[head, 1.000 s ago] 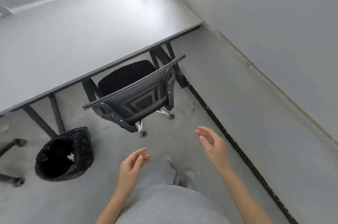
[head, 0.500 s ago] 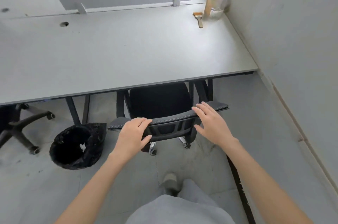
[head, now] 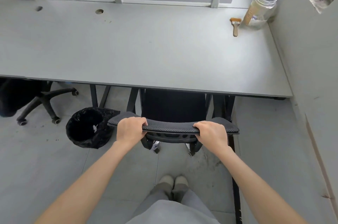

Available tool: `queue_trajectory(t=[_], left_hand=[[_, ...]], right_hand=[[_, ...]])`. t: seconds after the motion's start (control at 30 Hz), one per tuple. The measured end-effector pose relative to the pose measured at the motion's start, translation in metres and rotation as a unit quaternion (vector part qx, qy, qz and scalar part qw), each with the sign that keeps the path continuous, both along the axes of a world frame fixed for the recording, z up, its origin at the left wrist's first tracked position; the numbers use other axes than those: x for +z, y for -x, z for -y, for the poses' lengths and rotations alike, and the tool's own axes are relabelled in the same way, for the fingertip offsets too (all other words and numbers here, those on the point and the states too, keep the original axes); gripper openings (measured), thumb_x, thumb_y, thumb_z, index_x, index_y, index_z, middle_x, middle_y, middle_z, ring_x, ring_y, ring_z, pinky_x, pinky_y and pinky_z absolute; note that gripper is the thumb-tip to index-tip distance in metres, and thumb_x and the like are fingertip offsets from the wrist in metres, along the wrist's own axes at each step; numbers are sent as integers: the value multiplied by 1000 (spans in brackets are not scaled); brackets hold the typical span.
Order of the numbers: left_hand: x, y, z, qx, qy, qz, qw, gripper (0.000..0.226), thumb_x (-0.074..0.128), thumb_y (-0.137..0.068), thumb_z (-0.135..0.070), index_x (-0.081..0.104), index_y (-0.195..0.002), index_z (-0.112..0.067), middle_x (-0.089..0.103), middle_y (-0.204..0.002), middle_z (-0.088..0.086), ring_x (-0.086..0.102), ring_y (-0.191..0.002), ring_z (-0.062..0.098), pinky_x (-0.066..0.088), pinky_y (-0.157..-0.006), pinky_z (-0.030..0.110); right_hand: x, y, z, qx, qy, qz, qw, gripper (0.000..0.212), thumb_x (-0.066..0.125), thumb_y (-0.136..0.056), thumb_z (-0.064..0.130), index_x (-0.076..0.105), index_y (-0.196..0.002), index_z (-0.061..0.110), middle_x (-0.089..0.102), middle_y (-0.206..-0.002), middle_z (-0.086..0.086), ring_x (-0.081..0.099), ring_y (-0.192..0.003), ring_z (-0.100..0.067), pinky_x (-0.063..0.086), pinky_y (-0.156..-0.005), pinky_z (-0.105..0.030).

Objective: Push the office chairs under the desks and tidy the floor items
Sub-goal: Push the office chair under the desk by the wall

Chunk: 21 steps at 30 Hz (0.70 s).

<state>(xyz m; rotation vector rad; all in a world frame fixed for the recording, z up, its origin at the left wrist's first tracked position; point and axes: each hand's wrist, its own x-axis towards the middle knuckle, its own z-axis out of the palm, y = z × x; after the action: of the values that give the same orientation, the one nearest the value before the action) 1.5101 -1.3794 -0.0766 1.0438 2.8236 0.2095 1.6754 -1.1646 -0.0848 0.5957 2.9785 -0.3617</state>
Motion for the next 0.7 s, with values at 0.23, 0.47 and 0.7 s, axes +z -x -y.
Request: queue_trajectory(t=[0.23, 0.47, 0.7], left_hand=[[12, 59, 3, 25, 48, 42, 998, 18, 64, -82, -27, 70, -98, -21, 71, -96, 3, 61, -94, 26, 41, -75, 29], [5, 71, 16, -43, 66, 5, 997, 20, 56, -88, -30, 67, -97, -16, 71, -92, 8, 60, -89, 30, 39, -70, 31], [-1, 41, 54, -176, 58, 18, 982, 31, 49, -91, -38, 63, -88, -10, 67, -86, 10, 60, -84, 29, 33, -60, 30]], right_hand=[[-2, 57, 27, -29, -10, 16, 999, 19, 49, -88, 24, 66, -96, 21, 68, -91, 4, 63, -82, -19, 41, -58, -27], [0, 69, 32, -36, -34, -6, 999, 22, 49, -89, 30, 66, -103, 26, 70, -97, 7, 64, -89, -17, 43, -62, -25], [11, 41, 53, -75, -37, 28, 996, 26, 56, -85, 24, 67, -108, 28, 71, -105, 5, 62, -100, -21, 46, -74, -30]])
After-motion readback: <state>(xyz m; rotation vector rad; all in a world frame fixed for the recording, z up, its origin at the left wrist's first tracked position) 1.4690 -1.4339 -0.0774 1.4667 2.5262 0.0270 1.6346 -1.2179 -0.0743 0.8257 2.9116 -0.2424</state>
